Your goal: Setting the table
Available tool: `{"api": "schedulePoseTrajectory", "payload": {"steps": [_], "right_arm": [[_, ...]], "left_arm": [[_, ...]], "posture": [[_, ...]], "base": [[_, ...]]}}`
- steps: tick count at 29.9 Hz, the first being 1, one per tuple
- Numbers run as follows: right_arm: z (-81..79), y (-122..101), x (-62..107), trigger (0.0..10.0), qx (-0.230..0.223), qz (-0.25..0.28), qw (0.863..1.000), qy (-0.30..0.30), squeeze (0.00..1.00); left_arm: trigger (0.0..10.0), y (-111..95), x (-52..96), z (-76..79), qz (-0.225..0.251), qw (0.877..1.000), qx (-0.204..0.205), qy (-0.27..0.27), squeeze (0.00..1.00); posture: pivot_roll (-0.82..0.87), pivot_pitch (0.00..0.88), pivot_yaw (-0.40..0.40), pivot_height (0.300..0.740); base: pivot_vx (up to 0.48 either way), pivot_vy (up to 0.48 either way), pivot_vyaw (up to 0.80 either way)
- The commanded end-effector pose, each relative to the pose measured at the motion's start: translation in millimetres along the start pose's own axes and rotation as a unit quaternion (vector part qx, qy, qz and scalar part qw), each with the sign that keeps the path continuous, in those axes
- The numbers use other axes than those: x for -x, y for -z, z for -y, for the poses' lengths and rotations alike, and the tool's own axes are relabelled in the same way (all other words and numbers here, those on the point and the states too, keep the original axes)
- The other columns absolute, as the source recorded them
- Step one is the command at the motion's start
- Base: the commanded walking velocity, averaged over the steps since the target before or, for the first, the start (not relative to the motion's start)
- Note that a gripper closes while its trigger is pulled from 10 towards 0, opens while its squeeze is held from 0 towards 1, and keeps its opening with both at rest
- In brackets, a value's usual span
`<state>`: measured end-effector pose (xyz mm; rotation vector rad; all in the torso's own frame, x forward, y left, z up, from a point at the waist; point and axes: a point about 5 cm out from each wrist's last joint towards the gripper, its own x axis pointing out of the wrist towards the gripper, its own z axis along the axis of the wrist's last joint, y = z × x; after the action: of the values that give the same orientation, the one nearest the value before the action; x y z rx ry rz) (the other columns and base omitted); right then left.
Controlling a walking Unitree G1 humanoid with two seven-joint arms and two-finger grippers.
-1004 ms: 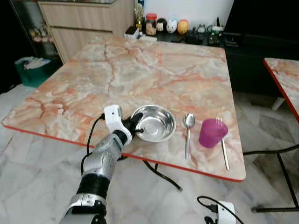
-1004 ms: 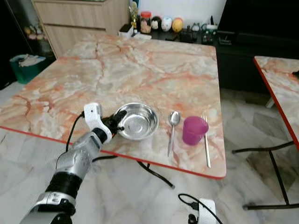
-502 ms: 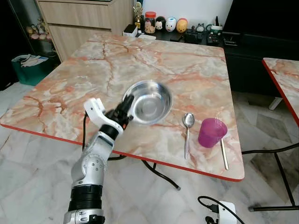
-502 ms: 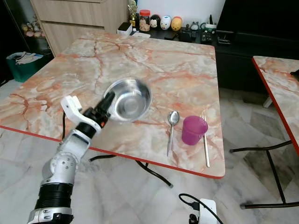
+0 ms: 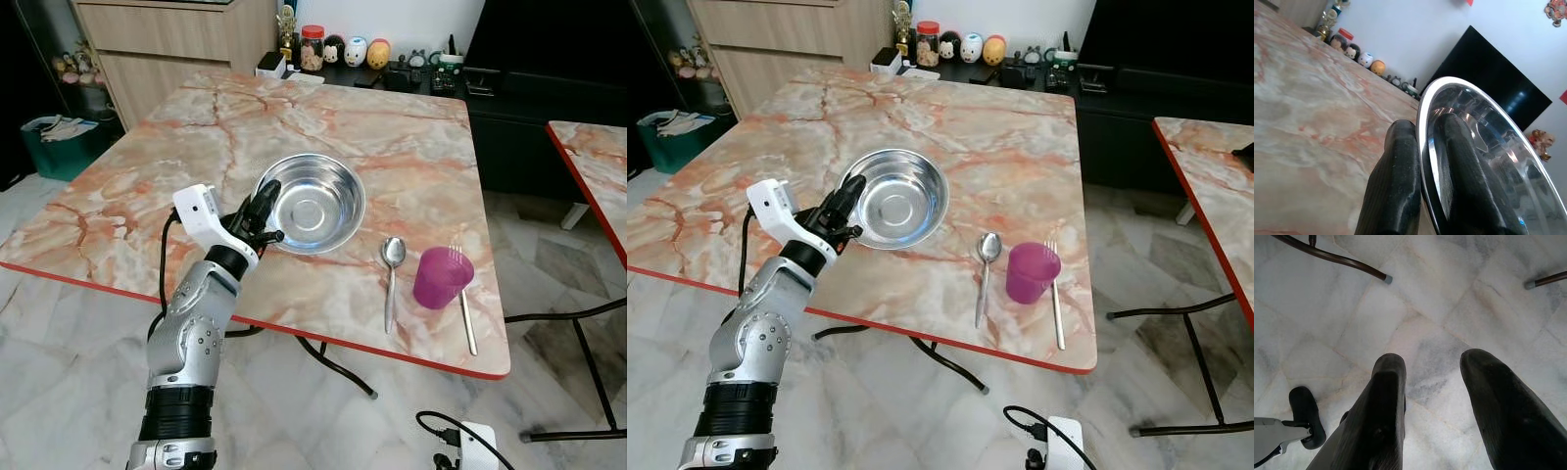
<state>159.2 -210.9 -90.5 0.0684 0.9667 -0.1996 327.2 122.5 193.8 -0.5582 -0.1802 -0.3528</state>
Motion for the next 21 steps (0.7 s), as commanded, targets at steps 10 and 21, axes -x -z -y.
{"api": "schedulePoseTrajectory", "payload": {"steps": [10,21], "right_arm": [[-0.7,3,0.8,10.0,-0.007,0.003,1.000,0.003,0.00],[0.8,4,1.0,10.0,-0.008,-0.004,1.000,0.004,0.00]], "left_arm": [[10.0,-4,-5.7,4.4,0.013,0.999,-0.033,0.006,0.00],[10.0,-13,-6.6,5.7,0.043,0.999,-0.007,-0.005,0.00]], "posture": [[0.03,0.000,-0.016,0.711],[0.05,0.000,-0.033,0.711]], "base": [[0.000,0.000,0.00],[0.000,-0.229,-0.07]]}}
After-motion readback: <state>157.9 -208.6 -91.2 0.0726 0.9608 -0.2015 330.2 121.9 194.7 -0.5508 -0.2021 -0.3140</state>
